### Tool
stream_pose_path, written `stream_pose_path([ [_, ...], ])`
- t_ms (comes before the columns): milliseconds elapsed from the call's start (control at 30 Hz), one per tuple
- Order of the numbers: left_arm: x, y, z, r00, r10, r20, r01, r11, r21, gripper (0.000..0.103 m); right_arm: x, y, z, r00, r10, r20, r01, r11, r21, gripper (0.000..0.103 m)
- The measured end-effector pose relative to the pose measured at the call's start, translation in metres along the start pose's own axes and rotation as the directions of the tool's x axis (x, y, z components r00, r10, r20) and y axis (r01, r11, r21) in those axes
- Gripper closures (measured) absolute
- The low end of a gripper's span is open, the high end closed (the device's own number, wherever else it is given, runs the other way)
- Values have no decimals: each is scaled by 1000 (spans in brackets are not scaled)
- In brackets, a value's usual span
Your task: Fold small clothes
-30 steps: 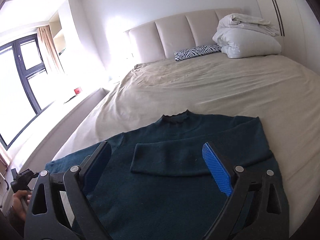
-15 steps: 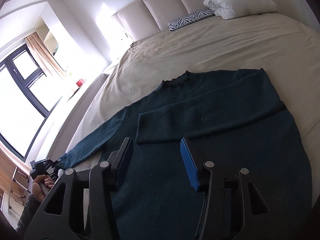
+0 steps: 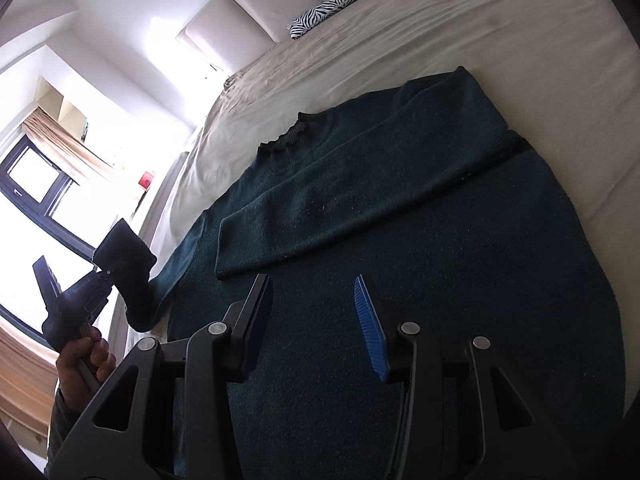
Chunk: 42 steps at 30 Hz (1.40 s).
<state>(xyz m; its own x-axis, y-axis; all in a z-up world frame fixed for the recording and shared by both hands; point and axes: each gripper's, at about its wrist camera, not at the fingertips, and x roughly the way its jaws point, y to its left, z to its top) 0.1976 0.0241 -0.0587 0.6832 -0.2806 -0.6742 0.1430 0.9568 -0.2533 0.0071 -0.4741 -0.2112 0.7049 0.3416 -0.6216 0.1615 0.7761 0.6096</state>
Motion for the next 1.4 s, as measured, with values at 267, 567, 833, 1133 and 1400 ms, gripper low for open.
stream_pose_path([
  [267,50,-31,-57,994,38,-107,-29,995,91,84,48,3,20,984,103,-145,-95,994,56,60],
  [567,34,-15,-61,996,-49,-74,51,998,34,60,139,68,40,915,285,-285,-254,957,143,60],
  [833,24,-5,-64,994,-84,-64,85,996,7,58,217,114,37,846,299,-441,-225,951,213,60],
  [1133,-18,28,-59,994,-108,-15,107,992,-65,52,224,159,37,880,181,-439,-201,980,2,96],
  [1400,-25,79,-26,997,-68,28,72,980,-186,52,176,141,75,934,108,-339,-154,982,-112,96],
])
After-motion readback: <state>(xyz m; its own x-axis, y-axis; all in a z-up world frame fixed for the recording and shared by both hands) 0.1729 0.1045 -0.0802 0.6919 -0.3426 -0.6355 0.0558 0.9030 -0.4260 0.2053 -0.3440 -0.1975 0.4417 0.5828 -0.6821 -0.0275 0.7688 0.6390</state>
